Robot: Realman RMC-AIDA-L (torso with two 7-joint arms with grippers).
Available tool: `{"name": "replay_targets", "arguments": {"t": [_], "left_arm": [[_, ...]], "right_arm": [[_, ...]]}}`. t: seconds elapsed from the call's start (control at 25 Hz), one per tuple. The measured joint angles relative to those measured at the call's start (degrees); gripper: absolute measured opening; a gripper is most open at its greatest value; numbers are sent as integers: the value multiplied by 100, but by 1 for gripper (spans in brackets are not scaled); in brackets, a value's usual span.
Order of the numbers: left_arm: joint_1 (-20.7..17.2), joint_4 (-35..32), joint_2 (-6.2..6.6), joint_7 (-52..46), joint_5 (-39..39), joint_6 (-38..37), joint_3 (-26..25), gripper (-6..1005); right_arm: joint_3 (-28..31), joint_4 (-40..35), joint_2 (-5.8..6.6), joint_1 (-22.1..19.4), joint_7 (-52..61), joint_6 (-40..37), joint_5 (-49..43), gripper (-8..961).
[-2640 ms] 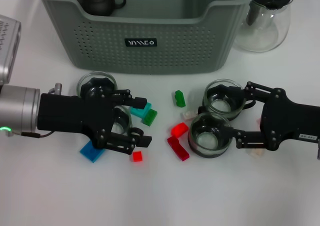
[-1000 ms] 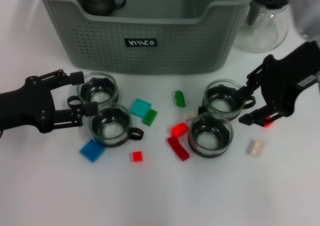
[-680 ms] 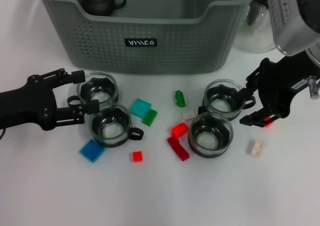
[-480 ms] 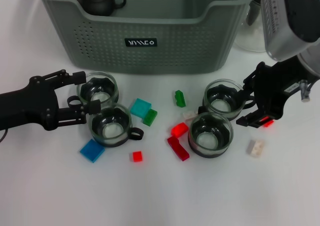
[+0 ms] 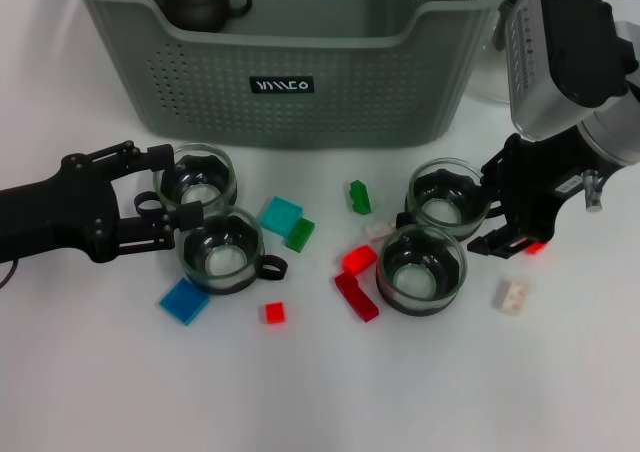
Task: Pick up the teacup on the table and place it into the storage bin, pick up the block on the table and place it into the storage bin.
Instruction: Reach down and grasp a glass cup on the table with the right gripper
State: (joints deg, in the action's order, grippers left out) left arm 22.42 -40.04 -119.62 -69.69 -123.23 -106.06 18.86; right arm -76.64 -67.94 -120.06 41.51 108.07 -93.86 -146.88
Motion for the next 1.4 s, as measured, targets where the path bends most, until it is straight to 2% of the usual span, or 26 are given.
{"name": "replay_targets", "arguments": {"t": [0.36, 0.64, 1.08, 1.4], "left_arm": [[-17, 15, 0, 0, 0, -2, -19, 869], [4, 15, 0, 0, 0, 0, -22, 868], [54, 29, 0, -6, 1, 71, -11, 868], [82, 32, 0, -4, 60, 77, -47, 867]], "right_arm": [[-271, 305, -7, 72, -50, 211, -240, 609], [-312, 246, -15, 102, 89, -125, -498, 609], [-427, 529, -39, 123, 64, 225, -386, 610], [-446, 655, -39, 152, 270, 373, -355, 526]]}}
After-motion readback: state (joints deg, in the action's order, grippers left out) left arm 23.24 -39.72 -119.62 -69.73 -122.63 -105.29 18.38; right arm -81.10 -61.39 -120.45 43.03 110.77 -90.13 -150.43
